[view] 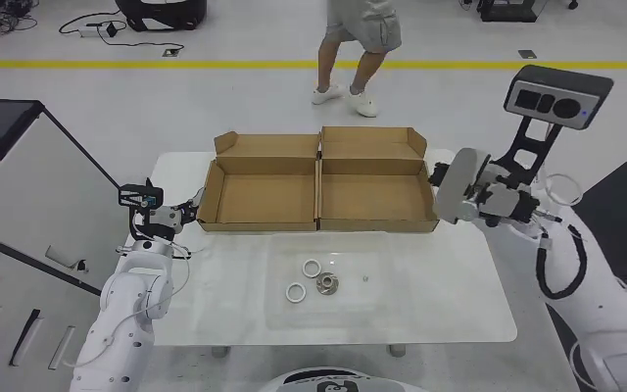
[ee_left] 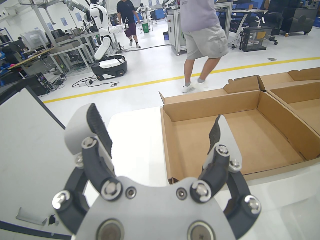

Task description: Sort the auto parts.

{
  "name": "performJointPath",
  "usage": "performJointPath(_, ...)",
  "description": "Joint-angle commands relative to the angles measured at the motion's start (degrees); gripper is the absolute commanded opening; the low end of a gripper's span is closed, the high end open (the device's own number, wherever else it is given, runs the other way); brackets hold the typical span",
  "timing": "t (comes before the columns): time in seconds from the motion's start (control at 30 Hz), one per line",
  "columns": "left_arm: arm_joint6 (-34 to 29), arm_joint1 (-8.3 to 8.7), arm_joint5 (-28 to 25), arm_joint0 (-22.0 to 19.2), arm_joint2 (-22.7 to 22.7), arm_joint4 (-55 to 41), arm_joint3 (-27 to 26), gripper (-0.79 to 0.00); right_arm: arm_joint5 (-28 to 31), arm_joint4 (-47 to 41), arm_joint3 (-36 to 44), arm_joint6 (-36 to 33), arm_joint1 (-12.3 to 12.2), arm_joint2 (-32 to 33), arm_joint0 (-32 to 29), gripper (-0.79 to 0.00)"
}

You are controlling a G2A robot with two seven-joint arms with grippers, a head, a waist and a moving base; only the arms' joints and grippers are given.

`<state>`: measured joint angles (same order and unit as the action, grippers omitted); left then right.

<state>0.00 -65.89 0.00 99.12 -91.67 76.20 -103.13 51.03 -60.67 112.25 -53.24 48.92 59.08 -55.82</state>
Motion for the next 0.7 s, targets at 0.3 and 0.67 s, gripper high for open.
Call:
performJointPath(0.3, 0.0, 0.0, 0.0, 0.0, 0.0, 0.0, 0.0, 0.0, -1.04, 2.31, -1.52, -1.04, 0.22, 1.1, -0.86, -0.785)
performJointPath(0.67, 0.0, 0.0, 0.0, 0.0, 0.0, 0.0, 0.0, 0.0, -2.87, 6.33, -1.91, 1.63, 0.26, 2.78, -1.55, -0.785)
